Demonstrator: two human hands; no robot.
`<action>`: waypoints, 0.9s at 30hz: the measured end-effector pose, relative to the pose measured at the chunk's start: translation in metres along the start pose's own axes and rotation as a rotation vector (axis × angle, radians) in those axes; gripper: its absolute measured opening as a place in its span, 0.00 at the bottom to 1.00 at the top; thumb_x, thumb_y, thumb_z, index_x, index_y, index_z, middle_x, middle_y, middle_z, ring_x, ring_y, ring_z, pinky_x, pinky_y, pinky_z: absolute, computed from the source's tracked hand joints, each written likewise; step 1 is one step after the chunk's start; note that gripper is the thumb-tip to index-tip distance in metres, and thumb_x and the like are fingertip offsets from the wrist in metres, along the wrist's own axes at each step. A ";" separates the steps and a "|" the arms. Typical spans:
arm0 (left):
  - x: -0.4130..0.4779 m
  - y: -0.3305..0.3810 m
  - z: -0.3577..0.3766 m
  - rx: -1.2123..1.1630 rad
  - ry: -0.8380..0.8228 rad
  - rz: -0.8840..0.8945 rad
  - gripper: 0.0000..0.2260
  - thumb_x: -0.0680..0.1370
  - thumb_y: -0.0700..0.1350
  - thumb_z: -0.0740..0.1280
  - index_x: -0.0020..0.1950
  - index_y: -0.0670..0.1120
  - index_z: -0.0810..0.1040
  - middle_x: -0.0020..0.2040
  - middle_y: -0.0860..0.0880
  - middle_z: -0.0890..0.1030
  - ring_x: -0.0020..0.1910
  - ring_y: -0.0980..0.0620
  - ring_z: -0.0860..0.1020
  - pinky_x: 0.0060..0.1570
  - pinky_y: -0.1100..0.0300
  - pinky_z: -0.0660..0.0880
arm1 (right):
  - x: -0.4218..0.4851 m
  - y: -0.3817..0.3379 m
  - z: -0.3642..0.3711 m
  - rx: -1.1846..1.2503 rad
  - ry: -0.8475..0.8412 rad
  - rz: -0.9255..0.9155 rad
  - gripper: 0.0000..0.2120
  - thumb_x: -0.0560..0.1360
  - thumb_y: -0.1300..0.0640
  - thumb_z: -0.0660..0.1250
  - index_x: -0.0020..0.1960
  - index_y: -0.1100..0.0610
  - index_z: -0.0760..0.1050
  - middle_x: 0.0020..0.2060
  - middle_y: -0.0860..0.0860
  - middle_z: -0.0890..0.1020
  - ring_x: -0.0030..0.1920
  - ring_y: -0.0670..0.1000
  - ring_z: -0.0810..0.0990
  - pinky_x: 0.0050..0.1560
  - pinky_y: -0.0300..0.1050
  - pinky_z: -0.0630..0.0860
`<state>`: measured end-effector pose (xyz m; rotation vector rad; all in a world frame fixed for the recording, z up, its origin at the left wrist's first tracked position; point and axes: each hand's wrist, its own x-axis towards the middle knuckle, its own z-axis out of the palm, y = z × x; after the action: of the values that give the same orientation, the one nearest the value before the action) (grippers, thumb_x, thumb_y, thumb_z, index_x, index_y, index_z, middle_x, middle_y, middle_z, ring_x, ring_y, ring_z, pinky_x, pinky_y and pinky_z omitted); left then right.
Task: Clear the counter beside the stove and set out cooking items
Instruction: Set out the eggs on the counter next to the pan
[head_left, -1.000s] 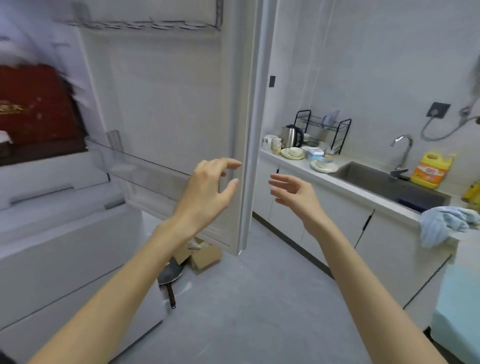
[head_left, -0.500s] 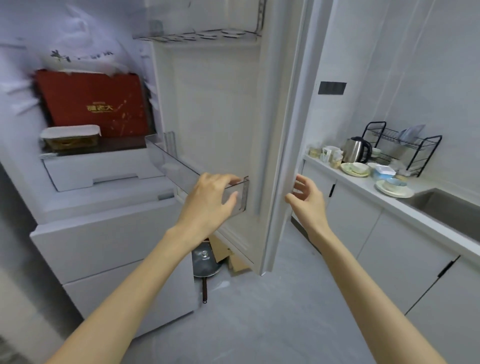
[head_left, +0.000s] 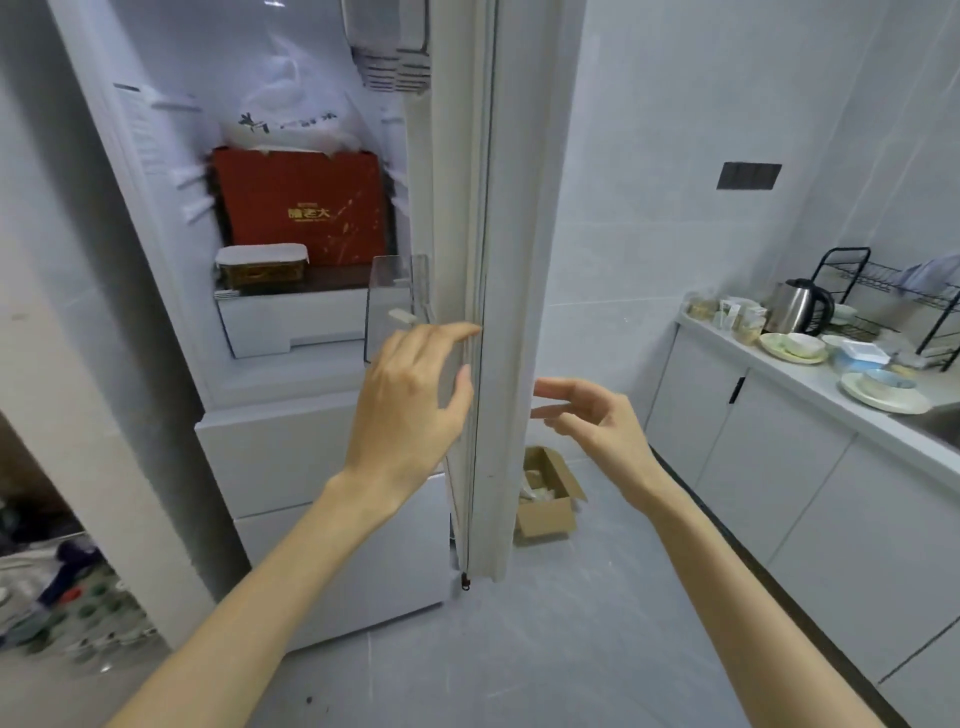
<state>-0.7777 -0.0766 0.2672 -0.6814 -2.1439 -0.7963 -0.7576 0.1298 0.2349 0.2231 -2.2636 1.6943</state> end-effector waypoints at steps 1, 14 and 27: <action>-0.005 -0.007 -0.011 0.019 0.024 -0.018 0.17 0.77 0.41 0.66 0.66 0.48 0.74 0.59 0.49 0.78 0.58 0.51 0.74 0.61 0.55 0.72 | 0.000 -0.003 0.013 0.004 -0.039 -0.002 0.22 0.72 0.75 0.59 0.58 0.57 0.80 0.55 0.48 0.83 0.52 0.46 0.83 0.52 0.38 0.79; -0.034 -0.073 -0.082 0.214 0.160 0.012 0.19 0.76 0.39 0.65 0.67 0.46 0.74 0.62 0.47 0.75 0.61 0.50 0.69 0.64 0.60 0.60 | 0.027 -0.019 0.122 -0.094 -0.155 -0.009 0.20 0.75 0.66 0.62 0.59 0.46 0.77 0.56 0.40 0.80 0.54 0.43 0.81 0.50 0.33 0.73; -0.005 -0.202 -0.044 0.670 -0.195 -0.207 0.34 0.79 0.52 0.62 0.79 0.53 0.45 0.78 0.40 0.38 0.76 0.41 0.35 0.69 0.36 0.31 | 0.143 -0.002 0.187 -0.315 -0.081 -0.185 0.21 0.76 0.60 0.64 0.68 0.48 0.72 0.65 0.42 0.74 0.63 0.46 0.73 0.61 0.41 0.70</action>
<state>-0.8904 -0.2442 0.2216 -0.1898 -2.4806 -0.0737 -0.9197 -0.0416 0.2365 0.4200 -2.4428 1.2394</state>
